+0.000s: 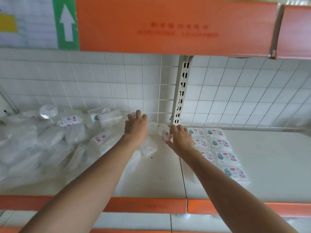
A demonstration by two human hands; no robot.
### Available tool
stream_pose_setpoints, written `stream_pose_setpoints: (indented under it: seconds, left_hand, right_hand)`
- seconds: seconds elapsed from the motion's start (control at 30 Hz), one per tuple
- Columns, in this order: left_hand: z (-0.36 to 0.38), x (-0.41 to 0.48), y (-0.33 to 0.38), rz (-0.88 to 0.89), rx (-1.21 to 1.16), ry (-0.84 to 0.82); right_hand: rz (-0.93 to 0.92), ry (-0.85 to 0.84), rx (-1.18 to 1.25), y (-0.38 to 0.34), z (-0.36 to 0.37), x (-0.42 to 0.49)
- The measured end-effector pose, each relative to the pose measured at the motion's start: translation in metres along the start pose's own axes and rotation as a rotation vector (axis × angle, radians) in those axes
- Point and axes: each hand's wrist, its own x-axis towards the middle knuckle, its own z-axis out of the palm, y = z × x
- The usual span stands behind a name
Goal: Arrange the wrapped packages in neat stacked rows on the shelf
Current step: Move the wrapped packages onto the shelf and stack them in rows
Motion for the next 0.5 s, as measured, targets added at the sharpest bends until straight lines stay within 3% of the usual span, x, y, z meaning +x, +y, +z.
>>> stream_pose_setpoints:
  seconds: [0.2,0.5]
  left_hand:
    - [-0.001,0.006,0.000,0.017,-0.062,0.074]
    - [-0.029,-0.020,0.065,0.116,-0.686,0.163]
  right_hand:
    - [-0.025,0.044,0.115,-0.006,-0.003,-0.005]
    - [0.155,0.218,0.233,0.038,-0.053,-0.032]
